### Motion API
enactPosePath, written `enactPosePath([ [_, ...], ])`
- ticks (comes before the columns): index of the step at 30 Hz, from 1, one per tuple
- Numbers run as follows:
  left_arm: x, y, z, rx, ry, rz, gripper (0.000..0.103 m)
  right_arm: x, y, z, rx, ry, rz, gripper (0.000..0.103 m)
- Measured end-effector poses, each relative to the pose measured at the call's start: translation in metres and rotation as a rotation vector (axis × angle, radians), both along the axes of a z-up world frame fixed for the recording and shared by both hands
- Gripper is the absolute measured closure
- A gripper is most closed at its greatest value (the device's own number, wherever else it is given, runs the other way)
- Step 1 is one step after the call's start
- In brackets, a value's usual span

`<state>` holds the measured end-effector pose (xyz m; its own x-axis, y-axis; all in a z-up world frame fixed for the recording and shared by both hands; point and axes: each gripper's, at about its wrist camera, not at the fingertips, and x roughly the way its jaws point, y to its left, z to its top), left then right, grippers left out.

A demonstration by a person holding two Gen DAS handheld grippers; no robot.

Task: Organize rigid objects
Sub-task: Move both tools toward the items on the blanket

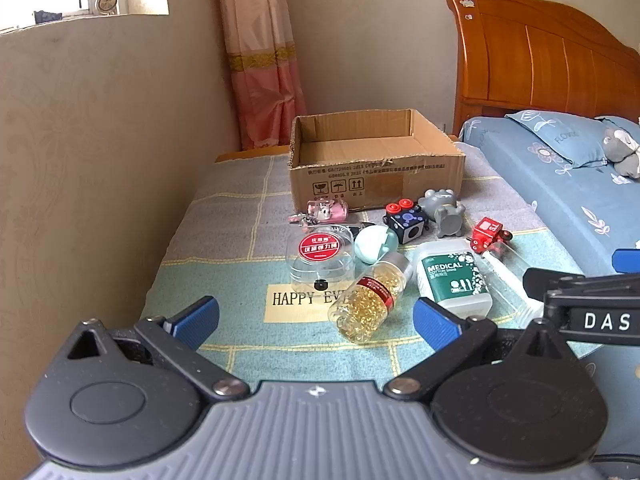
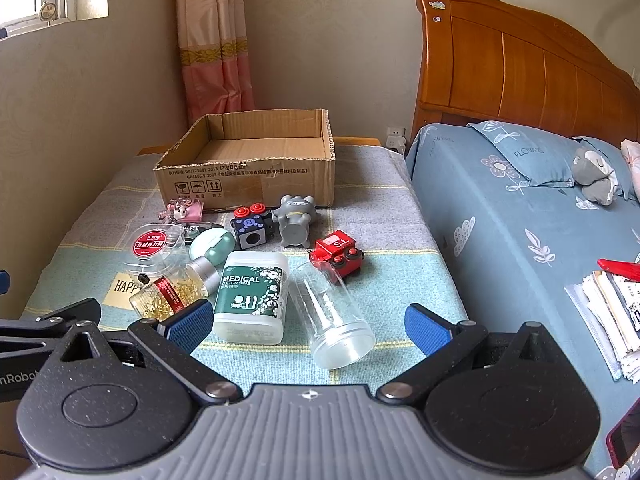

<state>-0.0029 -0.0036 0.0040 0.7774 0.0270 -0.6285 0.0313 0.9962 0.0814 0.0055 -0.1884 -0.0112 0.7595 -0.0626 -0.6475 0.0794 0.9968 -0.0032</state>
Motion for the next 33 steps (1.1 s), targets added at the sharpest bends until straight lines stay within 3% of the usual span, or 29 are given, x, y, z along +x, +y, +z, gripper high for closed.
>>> enactPosePath([
  [33,0.0076,0.0006,-0.0023,-0.008,0.001,-0.027,0.001,0.0035,-0.0024,0.0013,-0.017,-0.022,0.021,0.000],
])
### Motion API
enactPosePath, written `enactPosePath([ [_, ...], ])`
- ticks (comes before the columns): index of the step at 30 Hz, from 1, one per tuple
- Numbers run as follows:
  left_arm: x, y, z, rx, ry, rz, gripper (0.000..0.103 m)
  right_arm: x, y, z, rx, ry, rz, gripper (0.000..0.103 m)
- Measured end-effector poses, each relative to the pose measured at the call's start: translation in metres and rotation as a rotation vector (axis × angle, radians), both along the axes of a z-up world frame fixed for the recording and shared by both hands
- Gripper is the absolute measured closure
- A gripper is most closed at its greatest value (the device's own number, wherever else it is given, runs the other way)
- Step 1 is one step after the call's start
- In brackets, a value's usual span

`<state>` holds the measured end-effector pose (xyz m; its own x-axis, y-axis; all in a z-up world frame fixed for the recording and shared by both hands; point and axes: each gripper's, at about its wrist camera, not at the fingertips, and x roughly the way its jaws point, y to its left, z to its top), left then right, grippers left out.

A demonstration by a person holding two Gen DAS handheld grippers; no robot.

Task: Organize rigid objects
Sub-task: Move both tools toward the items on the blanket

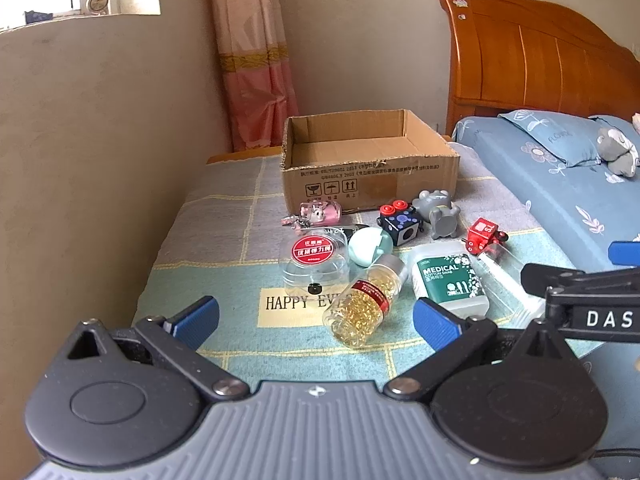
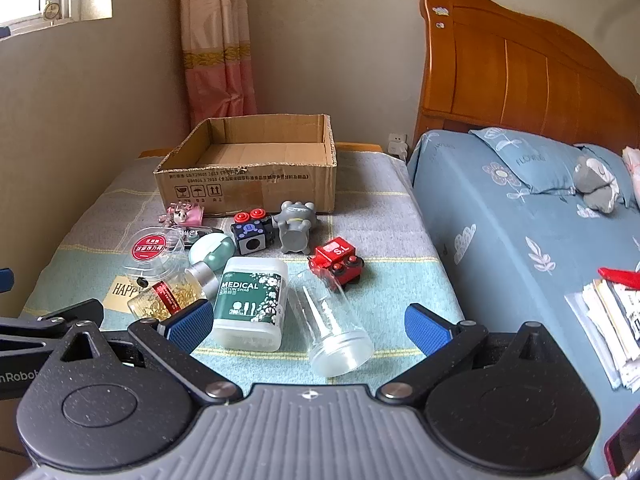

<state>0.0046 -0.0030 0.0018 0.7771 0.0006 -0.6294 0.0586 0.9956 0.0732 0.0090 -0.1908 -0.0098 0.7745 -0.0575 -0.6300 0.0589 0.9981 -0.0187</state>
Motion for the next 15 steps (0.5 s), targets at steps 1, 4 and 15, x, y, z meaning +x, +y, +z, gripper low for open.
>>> enactPosePath([
  [1,0.001,0.000,0.000,0.000,0.000,-0.005,0.001,0.001,0.000,0.000,-0.001,-0.003,0.004,0.000],
  [4,0.004,0.000,-0.002,-0.002,-0.002,-0.037,0.001,0.002,-0.003,0.000,0.004,-0.012,0.022,0.000],
  [15,0.023,-0.004,-0.022,-0.007,0.020,-0.247,0.001,0.012,-0.017,-0.009,0.032,-0.066,0.170,0.000],
])
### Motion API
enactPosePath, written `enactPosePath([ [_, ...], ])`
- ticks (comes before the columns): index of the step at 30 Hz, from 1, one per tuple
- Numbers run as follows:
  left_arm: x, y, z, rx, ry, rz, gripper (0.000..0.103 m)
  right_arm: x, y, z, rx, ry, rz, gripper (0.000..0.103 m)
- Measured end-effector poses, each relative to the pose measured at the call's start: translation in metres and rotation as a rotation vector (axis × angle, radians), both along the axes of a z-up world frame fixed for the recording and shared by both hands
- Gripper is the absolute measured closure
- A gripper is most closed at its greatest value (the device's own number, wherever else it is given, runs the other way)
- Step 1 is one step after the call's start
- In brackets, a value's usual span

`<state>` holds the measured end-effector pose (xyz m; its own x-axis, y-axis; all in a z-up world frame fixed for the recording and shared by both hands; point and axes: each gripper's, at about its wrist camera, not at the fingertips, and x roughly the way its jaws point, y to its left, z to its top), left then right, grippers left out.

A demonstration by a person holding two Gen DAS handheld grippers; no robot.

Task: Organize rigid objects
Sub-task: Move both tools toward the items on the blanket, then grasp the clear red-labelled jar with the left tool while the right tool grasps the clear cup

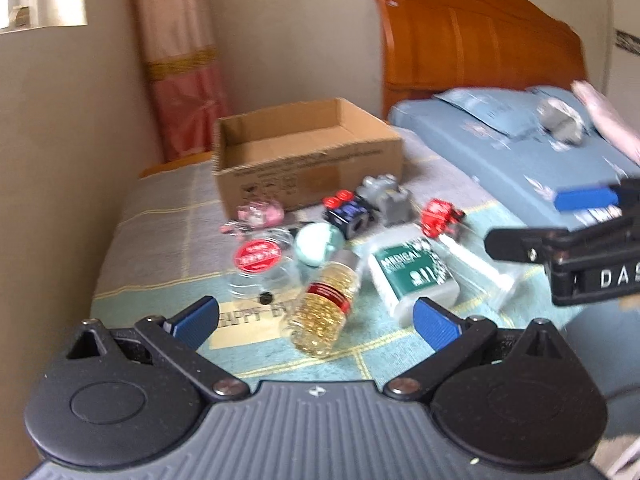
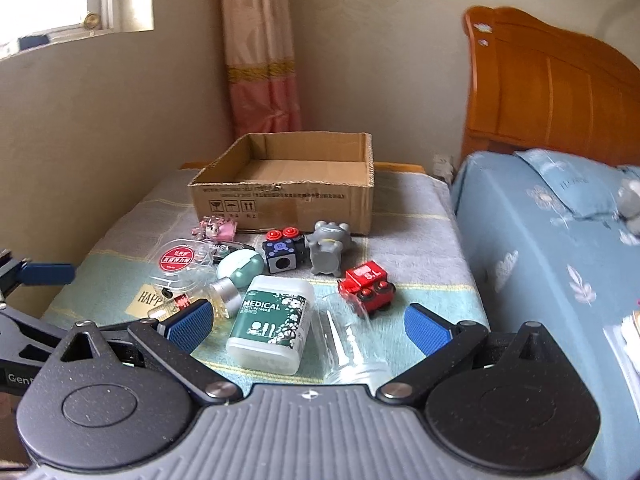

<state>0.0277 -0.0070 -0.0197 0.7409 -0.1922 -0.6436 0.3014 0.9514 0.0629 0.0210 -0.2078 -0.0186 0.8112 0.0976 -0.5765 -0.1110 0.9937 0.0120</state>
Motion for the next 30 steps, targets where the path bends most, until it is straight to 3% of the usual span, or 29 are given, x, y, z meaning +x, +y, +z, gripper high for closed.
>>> enactPosePath([
  [7,0.026,-0.001,-0.031,0.046,0.043,-0.038,0.001,0.013,-0.015,-0.025,-0.080,0.050,0.058,0.000],
  [14,0.048,0.006,-0.053,0.059,0.090,-0.031,0.001,0.026,-0.030,-0.056,-0.082,0.159,0.051,0.000],
  [19,0.056,0.017,-0.062,0.078,0.104,0.000,0.000,0.027,-0.032,-0.064,-0.072,0.187,0.101,0.000],
  [30,0.067,0.050,-0.064,0.040,0.140,0.074,0.000,0.033,-0.017,-0.068,-0.032,0.236,0.230,0.000],
])
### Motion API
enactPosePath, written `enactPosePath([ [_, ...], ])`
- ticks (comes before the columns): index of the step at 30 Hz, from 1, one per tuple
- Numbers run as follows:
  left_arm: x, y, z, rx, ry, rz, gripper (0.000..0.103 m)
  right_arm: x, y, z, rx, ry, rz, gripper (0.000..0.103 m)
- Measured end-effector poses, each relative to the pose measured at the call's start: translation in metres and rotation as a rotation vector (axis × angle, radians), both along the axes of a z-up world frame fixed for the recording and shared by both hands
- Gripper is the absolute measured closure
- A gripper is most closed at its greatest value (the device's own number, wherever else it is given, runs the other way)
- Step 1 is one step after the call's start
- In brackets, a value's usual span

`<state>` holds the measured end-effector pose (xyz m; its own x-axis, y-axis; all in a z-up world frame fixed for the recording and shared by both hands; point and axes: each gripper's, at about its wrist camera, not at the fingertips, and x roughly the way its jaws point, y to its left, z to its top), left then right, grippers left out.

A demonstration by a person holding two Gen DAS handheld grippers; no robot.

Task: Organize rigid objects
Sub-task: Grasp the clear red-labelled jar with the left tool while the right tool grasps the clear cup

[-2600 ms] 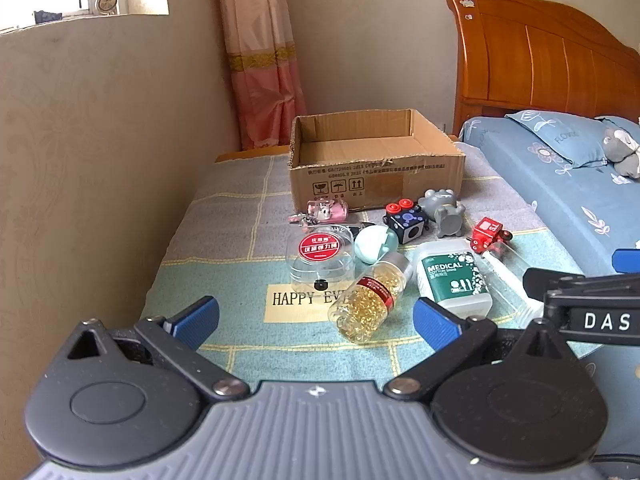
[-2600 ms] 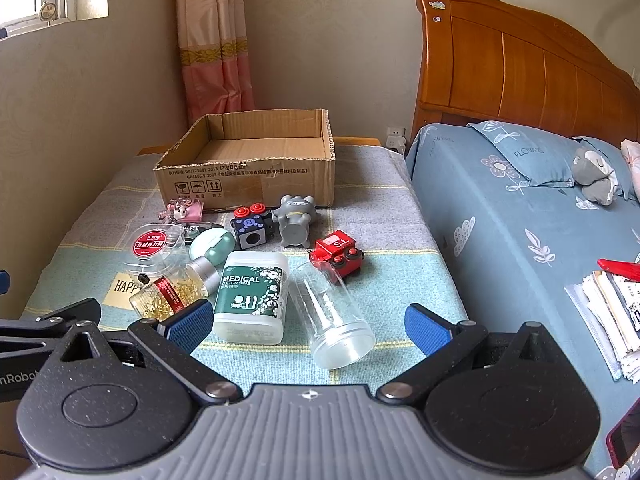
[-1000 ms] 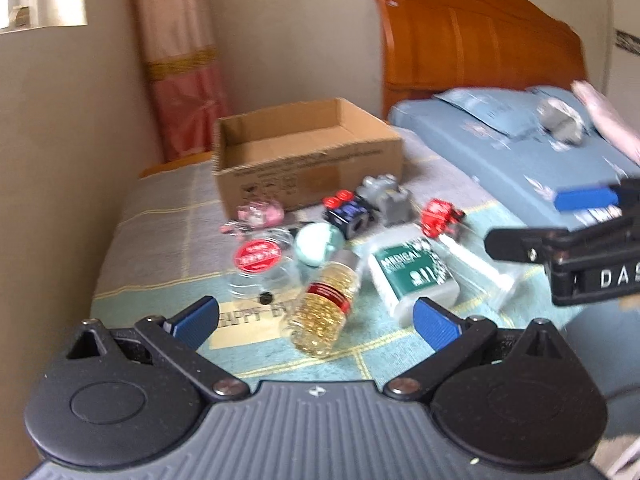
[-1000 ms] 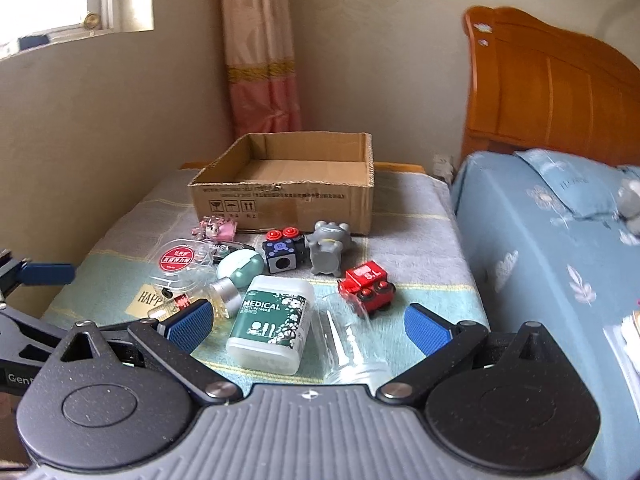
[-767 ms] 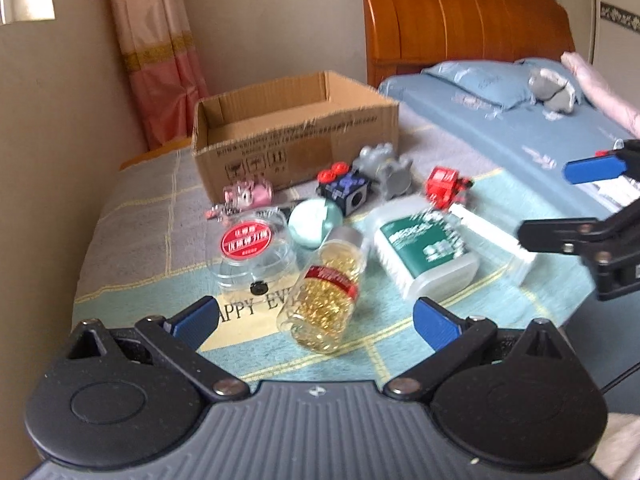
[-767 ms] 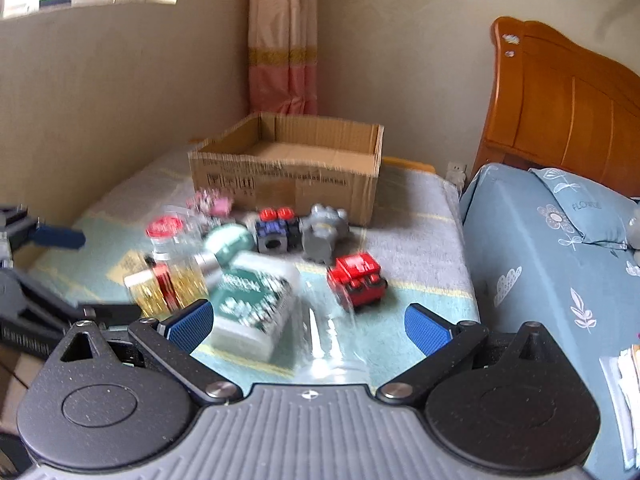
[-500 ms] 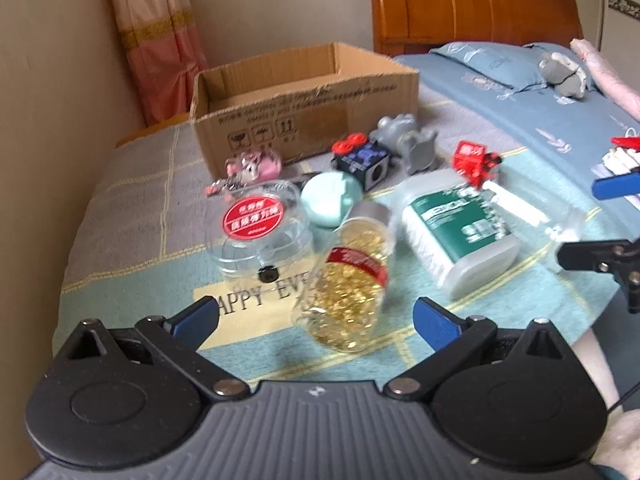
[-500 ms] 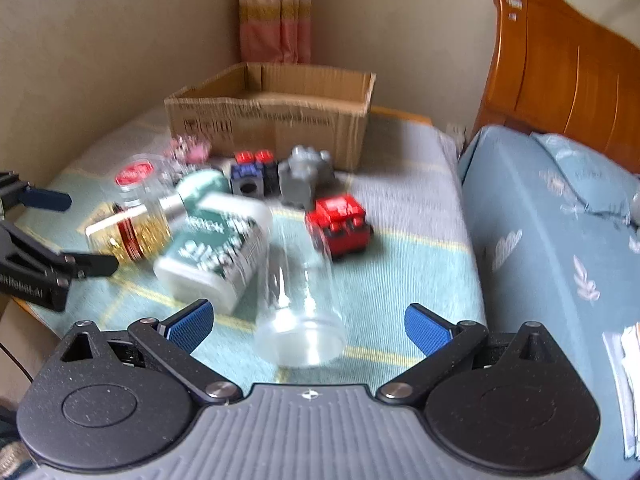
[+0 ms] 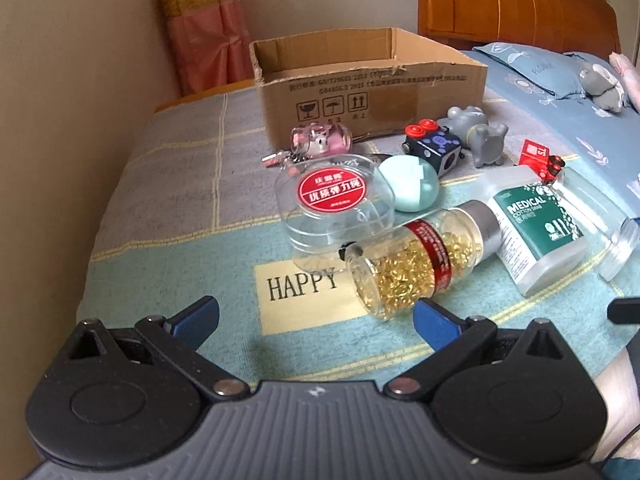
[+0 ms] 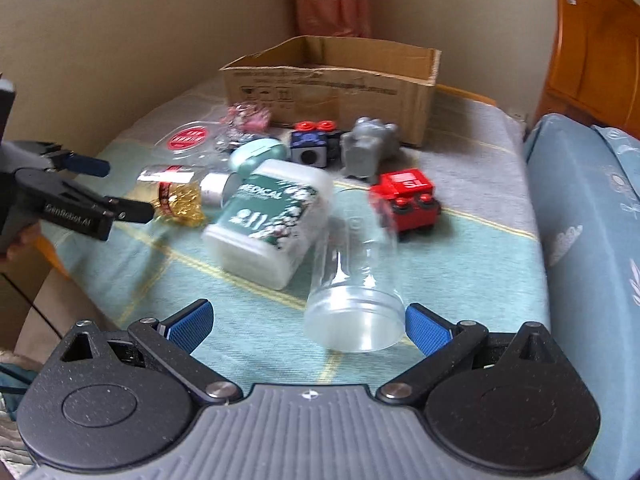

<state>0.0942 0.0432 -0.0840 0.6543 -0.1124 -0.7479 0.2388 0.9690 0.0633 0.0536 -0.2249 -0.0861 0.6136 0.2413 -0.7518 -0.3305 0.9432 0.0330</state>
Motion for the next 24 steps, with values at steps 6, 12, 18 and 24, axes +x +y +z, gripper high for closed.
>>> enactPosePath([
  [6,0.001,0.000,-0.003,-0.007,0.007,0.000,0.000,-0.008,0.007,0.004,0.053,0.049,0.079,0.000],
  [12,-0.003,-0.003,-0.004,-0.020,0.001,-0.004,0.001,-0.008,0.002,0.014,-0.031,-0.010,0.098,0.000],
  [18,-0.003,-0.008,-0.014,-0.106,0.074,-0.026,0.001,0.023,-0.016,0.035,-0.021,-0.126,0.209,0.000],
  [24,0.000,-0.013,-0.016,-0.068,0.097,0.000,0.001,0.064,-0.022,0.027,0.020,-0.050,0.323,0.000],
])
